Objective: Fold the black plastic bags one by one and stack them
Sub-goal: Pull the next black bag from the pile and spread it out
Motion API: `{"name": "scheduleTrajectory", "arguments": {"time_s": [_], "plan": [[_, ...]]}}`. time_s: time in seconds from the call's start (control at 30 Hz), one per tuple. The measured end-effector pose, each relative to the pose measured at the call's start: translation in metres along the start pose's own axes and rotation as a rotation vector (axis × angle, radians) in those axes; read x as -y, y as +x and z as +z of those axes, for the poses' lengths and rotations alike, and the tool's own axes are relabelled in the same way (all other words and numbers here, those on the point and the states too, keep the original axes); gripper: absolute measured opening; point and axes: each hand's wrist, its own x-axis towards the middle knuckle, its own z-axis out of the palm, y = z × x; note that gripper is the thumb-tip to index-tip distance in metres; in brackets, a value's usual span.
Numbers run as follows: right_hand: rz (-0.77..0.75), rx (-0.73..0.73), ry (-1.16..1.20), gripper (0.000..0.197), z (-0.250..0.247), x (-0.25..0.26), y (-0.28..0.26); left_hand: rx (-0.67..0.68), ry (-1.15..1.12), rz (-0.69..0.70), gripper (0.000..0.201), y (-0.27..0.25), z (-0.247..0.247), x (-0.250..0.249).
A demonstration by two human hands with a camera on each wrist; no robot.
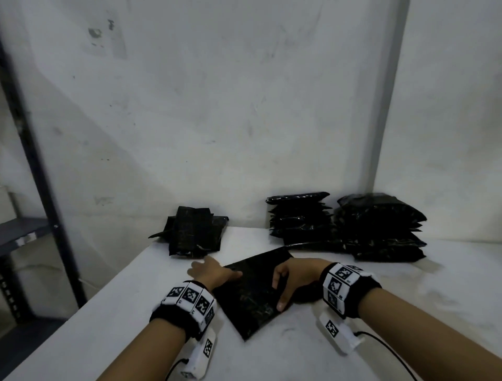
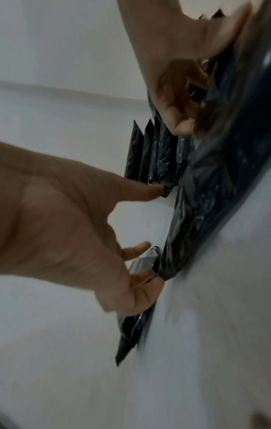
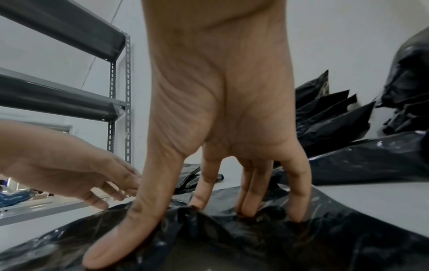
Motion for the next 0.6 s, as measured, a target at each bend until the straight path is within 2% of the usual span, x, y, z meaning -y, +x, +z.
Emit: {"name": "scheduleTrajectory", "arguments": {"time_s": [0.1,0.23,0.3,0.4,0.47,0.53,0.6], "plan": [[0.002,0.025,0.065,0.048,0.006,-0.004,-0.024,0.105,0.153,0.196,0.075,-0.018,0.01,-0.009],[0.017,0.061,0.198,0.043,0.017,-0.012,-0.051,0.116,0.232,0.46,0.055,-0.038,0.024,-0.021],[0.036,0.103,0.229,0.036,0.017,-0.018,-0.065,0.198,0.173,0.549,0.052,-0.049,0.03,-0.028],[0.069,0.159,0.405,0.024,0.015,-0.03,-0.084,0.434,0.217,0.604,0.066,-0.068,0.039,-0.039],[0.091,0.096,0.51,0.023,0.012,-0.038,-0.092,0.519,0.364,0.638,0.082,-0.077,0.045,-0.043],[0.133,-0.089,0.435,0.025,0.009,-0.049,-0.098,0.534,0.459,0.629,0.086,-0.085,0.048,-0.047],[0.244,-0.234,0.318,0.045,0.008,-0.062,-0.102,0.545,0.465,0.605,0.085,-0.088,0.048,-0.05]]}}
